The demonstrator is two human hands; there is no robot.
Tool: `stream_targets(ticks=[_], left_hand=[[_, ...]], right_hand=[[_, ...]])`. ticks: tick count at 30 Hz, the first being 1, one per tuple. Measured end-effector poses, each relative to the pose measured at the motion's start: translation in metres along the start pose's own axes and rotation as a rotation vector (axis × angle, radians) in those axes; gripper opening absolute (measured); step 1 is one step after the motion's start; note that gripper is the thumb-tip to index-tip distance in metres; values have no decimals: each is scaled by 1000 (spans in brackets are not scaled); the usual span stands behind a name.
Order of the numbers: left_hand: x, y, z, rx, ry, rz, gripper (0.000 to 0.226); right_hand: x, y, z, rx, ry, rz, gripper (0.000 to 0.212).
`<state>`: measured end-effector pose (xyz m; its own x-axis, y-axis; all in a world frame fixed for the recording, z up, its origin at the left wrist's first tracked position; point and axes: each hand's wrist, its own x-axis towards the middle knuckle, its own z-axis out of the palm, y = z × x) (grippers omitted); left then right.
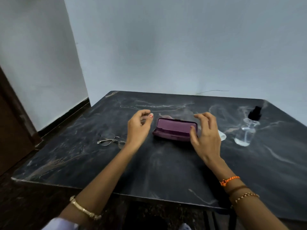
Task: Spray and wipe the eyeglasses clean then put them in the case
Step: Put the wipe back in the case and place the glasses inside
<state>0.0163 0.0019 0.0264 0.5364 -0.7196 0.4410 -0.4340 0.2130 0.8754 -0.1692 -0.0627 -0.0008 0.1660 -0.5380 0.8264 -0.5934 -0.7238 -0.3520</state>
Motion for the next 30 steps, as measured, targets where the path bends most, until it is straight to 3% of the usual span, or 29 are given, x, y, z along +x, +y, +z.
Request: stream_targets(ticks=[4, 8, 12, 23, 30], left_hand=[[-6, 3, 37, 80, -25, -15, 19], [-19, -7, 47, 195, -41, 30, 23], [-19, -12, 46, 163, -70, -11, 27], [-26, -5, 41, 229, -113, 4, 27], [-27, -10, 43, 405, -204, -5, 41]], right_hand=[[-10, 16, -15, 136, -88, 232, 29], [-11, 14, -12, 163, -169, 330, 26], [-9, 14, -11, 190, -203, 432, 29], [-13, 10, -18, 150, -259, 445, 39], [-15, 9, -21, 126, -348, 433, 43]])
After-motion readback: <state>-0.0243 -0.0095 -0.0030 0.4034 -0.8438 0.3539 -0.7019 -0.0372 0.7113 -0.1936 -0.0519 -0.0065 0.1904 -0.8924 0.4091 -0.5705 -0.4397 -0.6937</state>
